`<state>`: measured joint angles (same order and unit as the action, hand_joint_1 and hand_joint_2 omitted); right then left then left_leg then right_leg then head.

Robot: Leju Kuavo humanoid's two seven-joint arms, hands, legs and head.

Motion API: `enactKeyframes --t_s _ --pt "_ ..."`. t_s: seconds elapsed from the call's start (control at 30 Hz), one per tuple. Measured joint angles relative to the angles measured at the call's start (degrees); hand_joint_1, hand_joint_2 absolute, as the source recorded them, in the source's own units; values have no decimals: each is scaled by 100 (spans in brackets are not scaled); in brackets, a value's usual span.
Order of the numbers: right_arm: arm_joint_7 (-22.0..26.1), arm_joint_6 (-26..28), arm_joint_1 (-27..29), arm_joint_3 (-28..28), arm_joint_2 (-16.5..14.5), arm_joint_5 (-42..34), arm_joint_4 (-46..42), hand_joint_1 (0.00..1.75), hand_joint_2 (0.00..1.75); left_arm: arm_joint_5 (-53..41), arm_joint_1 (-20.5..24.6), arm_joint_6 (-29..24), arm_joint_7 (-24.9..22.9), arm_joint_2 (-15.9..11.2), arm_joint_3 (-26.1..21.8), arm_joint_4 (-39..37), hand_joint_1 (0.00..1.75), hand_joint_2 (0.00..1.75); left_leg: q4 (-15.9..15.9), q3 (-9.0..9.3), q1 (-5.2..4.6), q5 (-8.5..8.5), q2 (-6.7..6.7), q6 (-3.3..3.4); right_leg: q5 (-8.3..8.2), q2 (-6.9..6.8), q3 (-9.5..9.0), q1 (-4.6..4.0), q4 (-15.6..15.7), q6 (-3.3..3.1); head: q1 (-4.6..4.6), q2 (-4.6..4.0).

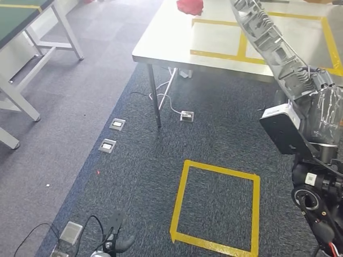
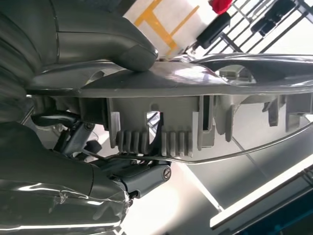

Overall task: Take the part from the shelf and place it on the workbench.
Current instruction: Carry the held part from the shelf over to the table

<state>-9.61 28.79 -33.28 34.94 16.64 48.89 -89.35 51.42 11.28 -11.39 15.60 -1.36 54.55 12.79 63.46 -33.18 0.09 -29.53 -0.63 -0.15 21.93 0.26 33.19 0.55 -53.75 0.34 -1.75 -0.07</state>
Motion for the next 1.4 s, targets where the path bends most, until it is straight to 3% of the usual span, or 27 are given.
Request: enactKeyframes --t_s 0.07,0.1,0.13,0.17,0.23,0.3,0.43,0.5,0.57,0.6,0.63,0.67,0.77,0.8,0.83,0.93,1.0,1.07,1.13,1.17,1.2,1.27,1.3,1.33,1.4 --pt "-1 -1 8 -8 -1 3 -6 175 175 -1 -9 0 1 2 0 0 0 175 695 -519 20 -291 16 -44 89 11 -81 1 0 -12 -17 0" --pt "3 -1 14 -9 -1 3 -11 175 175 -1 -17 0 1 2 0 0 0 175 826 -686 26 -358 18 -52 139 20 -137 1 0 -11 -26 0" --pt "5 -2 22 -9 -1 3 -15 175 175 -2 -22 0 1 1 0 -1 0 175 748 -748 27 -302 19 -51 193 28 -206 1 0 -5 -37 0" --pt "4 -2 28 -9 -1 3 -20 175 175 -4 -24 0 0 -2 0 -1 0 175 467 -709 28 -106 20 -41 252 33 -287 1 0 5 -47 0" --pt "-3 -3 31 -13 -1 6 -25 175 175 -13 -29 1 -3 -9 0 -2 0 175 -384 -480 18 523 25 0 381 34 -451 -4 -6 44 -53 -1" --pt "-2 -5 25 -14 -1 11 -38 175 175 -20 -31 5 -11 -15 0 -2 0 175 -873 -324 -14 836 28 71 487 44 -537 -14 1 105 -44 -1" --pt "-6 -7 16 -21 -1 11 -86 175 175 -19 -28 8 -15 -11 0 -2 0 175 -942 -152 -16 784 13 224 598 42 -596 -12 -134 233 -22 -1" --pt "-14 -7 14 -24 -1 10 -92 175 175 -19 -23 6 -7 -18 0 -2 0 175 -959 -28 -7 724 6 276 763 22 -313 -2 -677 270 9 -1" --pt "-15 -7 11 -20 -2 9 -93 175 175 -19 -25 5 -2 -23 0 -1 0 175 -957 52 -18 645 4 303 1039 14 186 -2 -1475 291 34 0" --pt "-14 -8 14 -18 -2 9 -94 175 175 -19 -31 6 -2 -22 0 -1 0 175 -956 104 -25 598 1 308 1133 14 394 -2 -1726 292 37 0" --pt "-15 -8 17 -16 -3 7 -94 175 175 -19 -38 7 -2 -22 0 0 0 175 -955 169 -34 546 -6 312 1134 14 513 -5 -1785 285 39 0" --pt "-18 -9 19 -17 -3 4 -94 175 175 -19 -43 7 -2 -22 0 0 0 175 -955 248 -42 491 -16 314 1006 14 529 -10 -1628 265 44 0" --pt "-28 -7 14 -20 -3 1 -92 175 175 -17 -45 7 -4 -11 0 -1 0 175 -954 450 -66 326 -37 293 177 -2 272 -67 -493 139 50 -1" --pt "-28 -5 7 -20 -3 1 -91 175 175 -15 -38 7 -7 -6 0 -1 0 175 -957 475 -71 283 -39 271 12 -11 197 -92 -229 99 54 -1" --pt "-23 -3 -2 -20 -3 1 -92 175 175 -11 -33 7 -10 -1 0 -1 0 175 -946 492 -76 258 -38 244 -82 -19 156 -111 -58 58 55 -1" --pt "-12 6 -29 -22 -6 1 -104 175 175 -1 -19 7 -11 -3 0 0 0 175 -842 511 -81 220 -22 162 -65 -18 14 -93 28 -21 47 0" --pt "-19 12 -43 -26 -12 1 -106 175 175 -1 -5 6 -9 -7 0 0 0 175 -371 266 -59 98 -8 93 -31 -22 -98 -58 57 -62 38 0" --pt "-22 15 -48 -26 -17 1 -105 175 175 -1 -2 6 -8 -5 0 0 0 175 425 -260 -14 -163 5 15 35 -21 -151 -51 60 -84 31 0" --pt "-16 15 -43 -16 -20 1 -105 175 175 1 -17 7 -8 -10 0 0 0 175 848 -680 32 -317 13 -40 121 -5 -233 -39 59 -72 25 0" --pt "-15 15 -41 -13 -21 1 -105 175 175 1 -24 7 -8 -14 0 0 0 175 751 -740 48 -221 16 -52 172 4 -298 -30 58 -58 21 0" --pt "-15 15 -38 -10 -22 1 -105 175 175 0 -26 6 -8 -19 0 0 0 175 443 -689 59 6 20 -60 228 9 -375 -20 57 -38 18 0" --pt "-17 15 -38 -11 -24 1 -103 175 175 0 -29 5 -8 -26 0 0 0 175 -422 -456 62 608 33 -57 348 8 -508 -11 49 16 13 0" --pt "-15 16 -44 -11 -26 1 -102 175 175 1 -30 5 -10 -28 0 0 0 175 -731 -367 51 783 39 -35 402 13 -546 -14 48 51 16 0" --pt "-14 17 -50 -11 -28 1 -101 175 175 1 -32 5 -11 -29 0 0 0 175 -910 -321 37 881 41 -3 441 19 -578 -18 46 89 19 0" --pt "-10 22 -64 -13 -31 1 -102 175 175 1 -27 5 -15 -26 0 0 0 175 -969 -270 26 850 33 86 481 33 -630 -23 18 162 21 0"
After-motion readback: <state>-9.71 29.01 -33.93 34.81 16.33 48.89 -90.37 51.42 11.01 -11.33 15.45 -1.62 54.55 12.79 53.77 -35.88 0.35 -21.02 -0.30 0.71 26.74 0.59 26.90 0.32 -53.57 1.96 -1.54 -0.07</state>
